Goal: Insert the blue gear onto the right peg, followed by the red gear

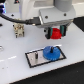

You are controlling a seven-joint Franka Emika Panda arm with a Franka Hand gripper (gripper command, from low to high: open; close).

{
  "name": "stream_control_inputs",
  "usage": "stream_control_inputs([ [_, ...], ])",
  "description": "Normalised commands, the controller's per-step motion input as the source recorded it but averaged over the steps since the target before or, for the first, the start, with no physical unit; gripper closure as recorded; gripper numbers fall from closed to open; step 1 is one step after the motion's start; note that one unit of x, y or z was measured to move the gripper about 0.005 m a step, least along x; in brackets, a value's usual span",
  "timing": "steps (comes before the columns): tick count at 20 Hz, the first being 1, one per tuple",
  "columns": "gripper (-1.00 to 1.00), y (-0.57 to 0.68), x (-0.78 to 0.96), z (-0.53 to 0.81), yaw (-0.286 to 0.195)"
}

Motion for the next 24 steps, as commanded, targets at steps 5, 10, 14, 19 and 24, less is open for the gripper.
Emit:
stream_control_inputs([
  [5,1.00,-0.07,0.67,0.16,0.000],
  [10,1.00,-0.07,0.53,0.00,0.000],
  [14,1.00,-0.11,0.32,-0.07,0.000],
  [19,1.00,-0.09,0.09,-0.14,0.000],
  [24,1.00,-0.13,0.06,-0.20,0.000],
])
